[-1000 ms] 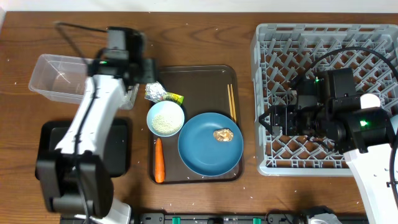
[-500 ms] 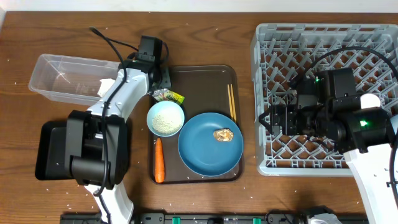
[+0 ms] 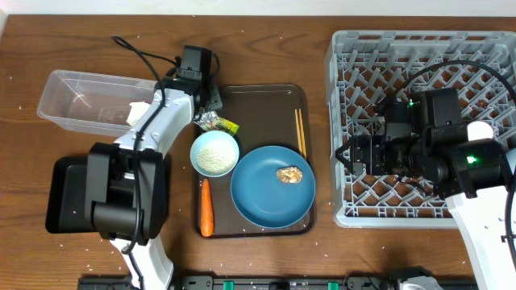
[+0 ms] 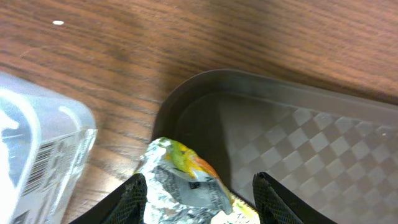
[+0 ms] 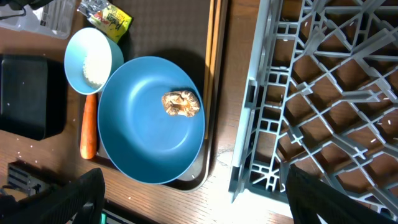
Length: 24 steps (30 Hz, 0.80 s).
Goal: Sort waste into correct bins and load items into the dishwasher rack
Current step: 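Grasp the foil and yellow wrapper with the left gripper, then move the wrapper left and drop it into the clear bin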
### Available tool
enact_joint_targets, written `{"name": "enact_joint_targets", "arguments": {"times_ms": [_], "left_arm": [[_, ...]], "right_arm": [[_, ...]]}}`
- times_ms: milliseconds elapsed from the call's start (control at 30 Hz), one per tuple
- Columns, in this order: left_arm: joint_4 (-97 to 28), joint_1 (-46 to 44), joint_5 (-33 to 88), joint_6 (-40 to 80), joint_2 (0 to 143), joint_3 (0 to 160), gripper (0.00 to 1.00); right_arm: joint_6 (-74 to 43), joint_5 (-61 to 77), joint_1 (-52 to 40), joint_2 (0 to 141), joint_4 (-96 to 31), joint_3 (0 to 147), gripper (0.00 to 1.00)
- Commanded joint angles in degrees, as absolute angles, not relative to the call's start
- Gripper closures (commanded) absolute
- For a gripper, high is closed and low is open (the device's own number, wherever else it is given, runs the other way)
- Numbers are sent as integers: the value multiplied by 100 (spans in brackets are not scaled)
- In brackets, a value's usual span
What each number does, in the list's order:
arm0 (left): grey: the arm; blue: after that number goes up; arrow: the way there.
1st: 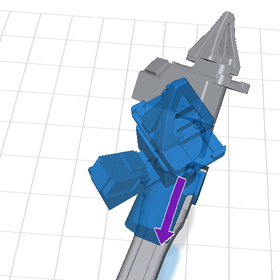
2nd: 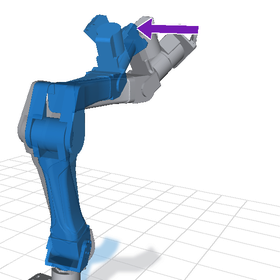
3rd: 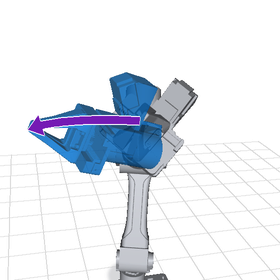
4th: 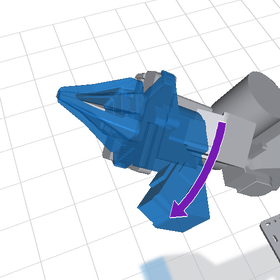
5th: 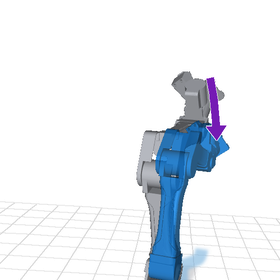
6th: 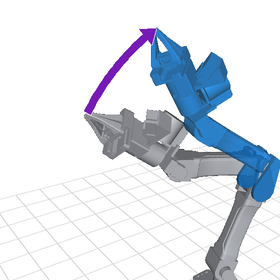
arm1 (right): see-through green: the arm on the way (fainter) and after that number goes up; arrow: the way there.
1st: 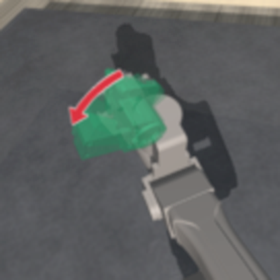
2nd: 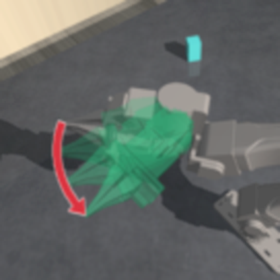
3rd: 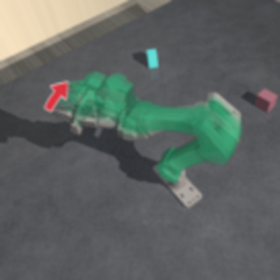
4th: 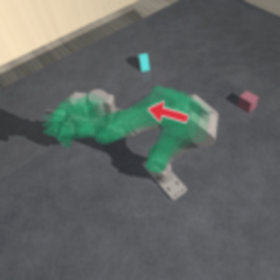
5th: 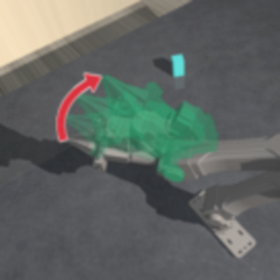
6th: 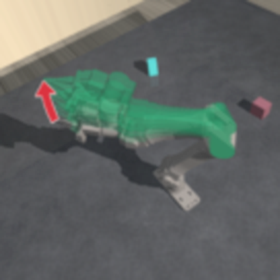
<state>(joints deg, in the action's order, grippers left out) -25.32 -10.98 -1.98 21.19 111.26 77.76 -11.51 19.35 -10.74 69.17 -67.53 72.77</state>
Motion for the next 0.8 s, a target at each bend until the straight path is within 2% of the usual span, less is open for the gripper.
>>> {"name": "enact_joint_targets", "arguments": {"times_ms": [0, 67, 100, 200, 267, 600, 767], "left_arm": [[-2469, -1192, -307, 2178, 11393, 7708, 46], [-2449, -1197, -305, 2180, 11518, 7708, 47], [-2447, -1197, -307, 2176, 11566, 7708, 53], [-2386, -1192, -307, 2169, 11535, 7725, 87], [-2405, -1192, -305, 2169, 11426, 7793, 94], [-3024, -1177, -311, 1778, 9817, 7905, 94], [-3301, -899, -1194, 1651, 9395, 7902, 94]], "right_arm": [[-1179, 1979, -1166, 6901, -6759, 7271, 15], [-1194, 1979, -1166, 6901, -6785, 7271, 15], [-1194, 1977, -1166, 6901, -6799, 7271, 15], [-1197, 1977, -1166, 6901, -6818, 7271, 15], [-1194, 1977, -1166, 6901, -6825, 7271, 15], [-1194, 1977, -1166, 6901, -6836, 7269, 15], [-1194, 1977, -1166, 6901, -6816, 7271, 15]]}}
